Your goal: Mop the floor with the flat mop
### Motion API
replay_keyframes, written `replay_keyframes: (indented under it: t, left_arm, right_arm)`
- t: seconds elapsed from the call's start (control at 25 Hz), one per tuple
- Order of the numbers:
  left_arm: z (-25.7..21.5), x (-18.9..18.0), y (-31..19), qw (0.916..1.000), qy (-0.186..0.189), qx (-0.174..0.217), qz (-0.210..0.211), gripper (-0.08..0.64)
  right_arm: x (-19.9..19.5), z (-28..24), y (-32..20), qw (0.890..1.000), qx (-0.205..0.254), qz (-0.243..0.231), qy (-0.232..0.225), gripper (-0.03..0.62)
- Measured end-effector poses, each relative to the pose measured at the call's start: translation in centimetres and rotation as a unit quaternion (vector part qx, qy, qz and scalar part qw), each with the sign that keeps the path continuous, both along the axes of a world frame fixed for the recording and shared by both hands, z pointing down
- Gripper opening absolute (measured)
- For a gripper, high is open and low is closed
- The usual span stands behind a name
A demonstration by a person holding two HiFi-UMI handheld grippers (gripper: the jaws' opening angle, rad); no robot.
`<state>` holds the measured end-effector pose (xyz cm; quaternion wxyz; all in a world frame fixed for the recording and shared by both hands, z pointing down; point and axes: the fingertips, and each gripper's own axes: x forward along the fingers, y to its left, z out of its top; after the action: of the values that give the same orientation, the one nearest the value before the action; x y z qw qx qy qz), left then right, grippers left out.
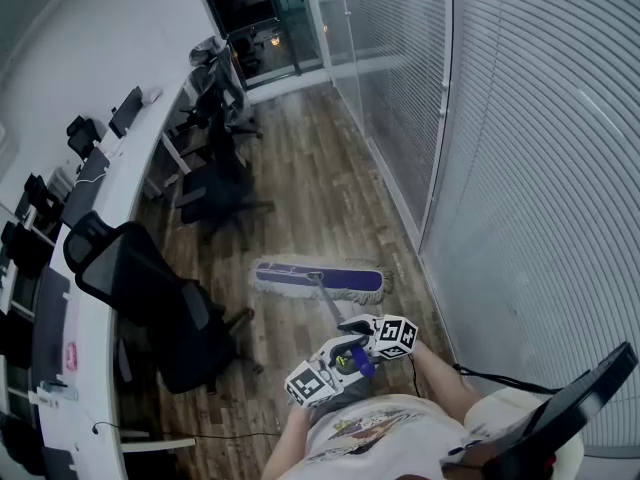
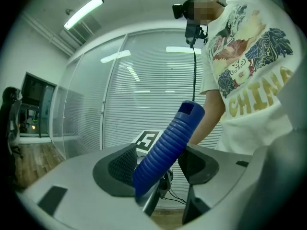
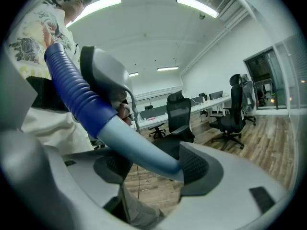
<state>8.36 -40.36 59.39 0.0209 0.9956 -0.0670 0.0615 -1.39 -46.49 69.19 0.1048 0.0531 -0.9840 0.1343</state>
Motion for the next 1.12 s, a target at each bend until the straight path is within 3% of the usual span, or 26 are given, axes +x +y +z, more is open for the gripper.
replay_keyframes:
  t: [0.24,0.48,0.68,0.96,1.12]
  left_arm:
    - [-0.4,-2.1,-7.0,0.9999,-0.001,-0.002,0.011,0.25]
    - [-3.2,-5.4,-18.5,0.9993,0.037,0.011,-0.006,0.25]
    - [-4.5,-7.8,-25.1,0.9983,0.057,0.012,0.004,0.25]
    - [-6.8,-11.2,-31.6,0.9945,0.102,0.023,-0.005,0.248]
    - [-8.1,-12.4,-34.1,0.9937,0.106,0.034,-0.007,0.245]
  right_arm:
    - [-2.1,-0.4,-7.0,1.0,-0.003,0.001,0.013,0.265]
    - [-4.8,-3.4,-18.1,1.0,-0.016,0.016,-0.002,0.265]
    - [-7.2,-3.9,-24.8,1.0,-0.012,0.007,0.013,0.265]
    - [-9.9,-5.4,-31.3,1.0,-0.01,0.013,-0.016,0.265]
    - [-10.8,-6.7,-33.9,0.999,-0.01,0.021,-0.031,0.265]
